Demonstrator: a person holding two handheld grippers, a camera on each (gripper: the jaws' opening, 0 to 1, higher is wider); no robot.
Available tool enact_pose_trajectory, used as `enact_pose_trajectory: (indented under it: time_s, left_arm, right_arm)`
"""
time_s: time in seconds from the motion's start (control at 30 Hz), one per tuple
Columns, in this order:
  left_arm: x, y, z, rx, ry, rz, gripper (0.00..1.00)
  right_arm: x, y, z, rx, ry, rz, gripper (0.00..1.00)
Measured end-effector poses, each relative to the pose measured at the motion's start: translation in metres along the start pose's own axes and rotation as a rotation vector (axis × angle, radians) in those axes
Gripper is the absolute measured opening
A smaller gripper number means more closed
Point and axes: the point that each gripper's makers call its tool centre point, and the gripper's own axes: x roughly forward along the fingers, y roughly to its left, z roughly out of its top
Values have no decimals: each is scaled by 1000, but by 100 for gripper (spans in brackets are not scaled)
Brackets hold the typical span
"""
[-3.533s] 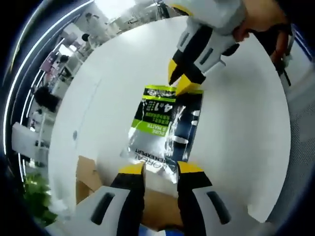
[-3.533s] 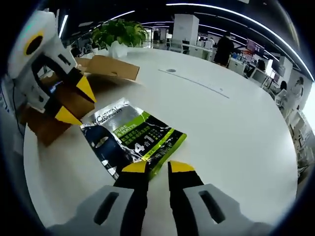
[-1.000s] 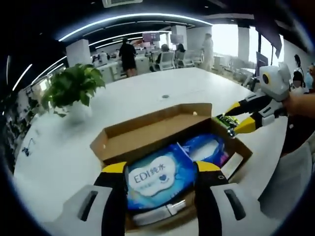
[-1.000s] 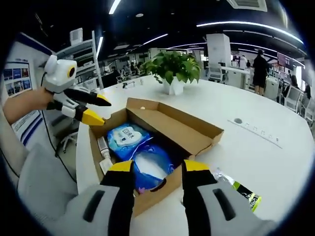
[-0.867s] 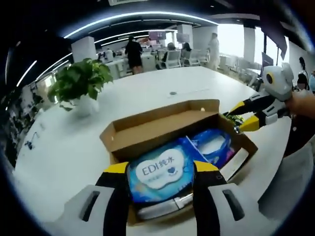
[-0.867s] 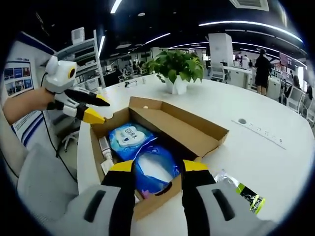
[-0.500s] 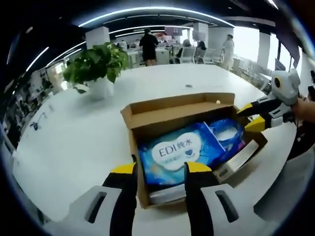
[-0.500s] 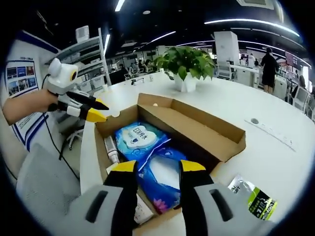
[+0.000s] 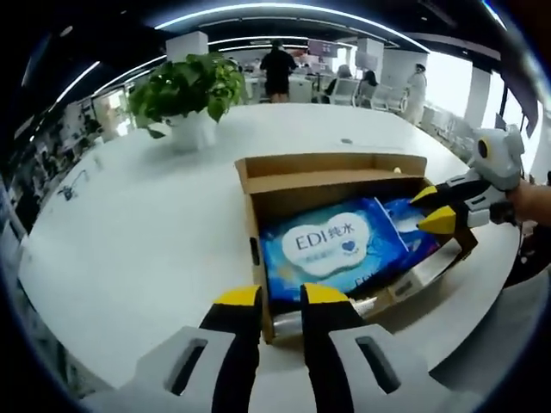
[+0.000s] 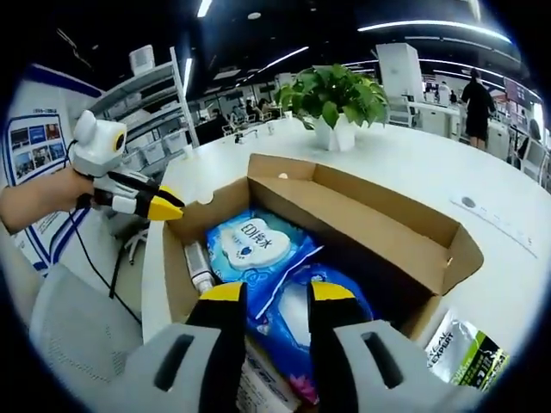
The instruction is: Operate the shoe box by opening the lid, removing the specified soft item, and placing it in the target area until the item is outside and the box remains undamaged.
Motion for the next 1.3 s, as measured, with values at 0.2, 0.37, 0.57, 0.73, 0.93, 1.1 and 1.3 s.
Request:
enact_pose_trajectory:
  time_s: [0.2, 0.37, 0.57, 0.73, 0.93, 1.1, 1.3]
  left_arm:
    - [-1, 2, -2, 7, 3, 3, 15]
    - [0, 5, -6, 25, 25, 20, 19]
    - [5, 7, -18, 22, 66, 21, 16]
    - [6, 10, -20, 5, 58, 28, 6]
    - [8, 15, -20, 13, 56, 33, 3]
    - [9, 15, -20, 10, 54, 31, 3]
    - [10, 17, -21, 12, 55, 30, 3]
  right_arm:
    - [12, 2, 1, 1, 11, 9, 23]
    - [21, 3, 2, 10, 17, 17, 22]
    - [29, 0, -1, 15, 37, 6, 21]
    - [34, 1, -2, 35, 41, 11, 18]
    - [42, 3, -7, 79, 56, 13, 15]
    - [47, 5, -9, 89, 63, -3, 11]
    - [43, 2, -10, 70, 76, -19, 4]
